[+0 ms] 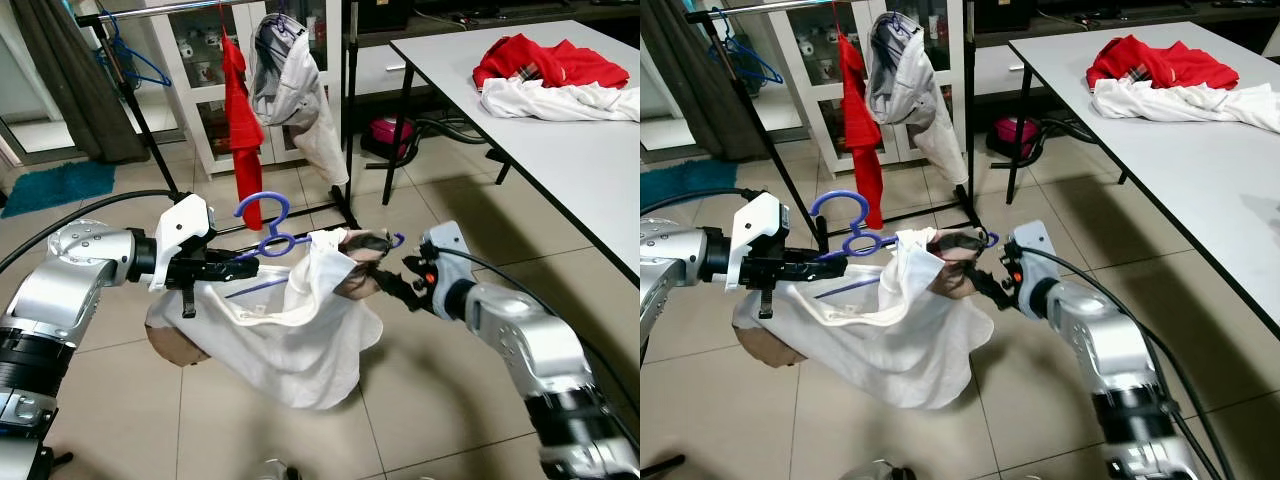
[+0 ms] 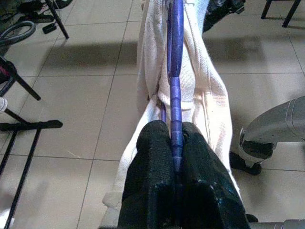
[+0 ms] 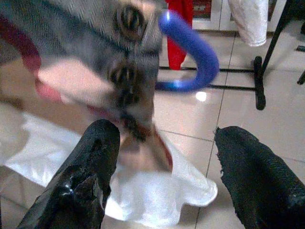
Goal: Hang hanger
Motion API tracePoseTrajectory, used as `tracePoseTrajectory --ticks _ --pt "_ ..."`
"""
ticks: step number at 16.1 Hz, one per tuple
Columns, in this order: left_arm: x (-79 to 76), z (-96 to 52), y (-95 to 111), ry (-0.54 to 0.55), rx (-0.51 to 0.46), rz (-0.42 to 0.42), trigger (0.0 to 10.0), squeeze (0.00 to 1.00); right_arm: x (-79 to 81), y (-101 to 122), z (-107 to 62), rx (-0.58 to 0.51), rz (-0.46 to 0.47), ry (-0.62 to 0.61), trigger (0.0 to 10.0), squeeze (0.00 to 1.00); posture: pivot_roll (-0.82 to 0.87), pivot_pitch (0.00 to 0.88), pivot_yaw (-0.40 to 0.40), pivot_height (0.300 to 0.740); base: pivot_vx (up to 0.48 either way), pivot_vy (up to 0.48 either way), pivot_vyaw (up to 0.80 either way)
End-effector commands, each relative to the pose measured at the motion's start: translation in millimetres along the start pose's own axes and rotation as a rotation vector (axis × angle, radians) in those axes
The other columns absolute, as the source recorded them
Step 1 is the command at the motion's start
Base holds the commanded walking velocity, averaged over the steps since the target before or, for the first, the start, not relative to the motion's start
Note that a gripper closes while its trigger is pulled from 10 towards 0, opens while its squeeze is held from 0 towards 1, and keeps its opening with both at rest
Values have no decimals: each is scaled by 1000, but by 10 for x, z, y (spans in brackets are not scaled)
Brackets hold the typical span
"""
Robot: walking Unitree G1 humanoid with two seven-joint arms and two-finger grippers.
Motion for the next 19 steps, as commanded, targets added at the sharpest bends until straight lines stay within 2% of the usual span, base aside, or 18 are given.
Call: tracePoseTrajectory --ticks 1,5,7,8,9,19 --pt "24 -41 126 3 -31 32 0 0 -18 67 21 -33 4 -7 10000 0 -86 0 112 740 0 0 0" --pt "18 -53 124 -2 -26 27 0 0 8 138 109 -76 30 16 10000 0 -79 0 113 740 0 0 0" --pt "23 -59 124 0 -25 25 0 0 44 136 124 -82 24 45 5059 0 -78 0 112 740 0 0 0" --pt "23 -60 124 1 -24 25 0 0 43 128 126 -82 23 47 2157 0 -78 0 112 740 0 0 0" --pt "24 -62 122 2 -23 24 0 0 41 118 128 -83 23 48 0 0 -79 0 113 740 0 0 0" --pt "34 -73 109 12 -15 25 0 0 54 99 141 -101 29 69 0 0 -76 0 118 740 0 0 0"
Point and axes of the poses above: a point about 5 cm out from each wrist's last joint towards the gripper, its own z axis pointing out of the wrist towards the gripper, its own y axis along the axis of the wrist's last joint, x = y × z, the point moved 2 cm from there along z, pointing out of the wrist towards the gripper, and after that the axes turned 4 degrees about -z, right-handed, at the moved point
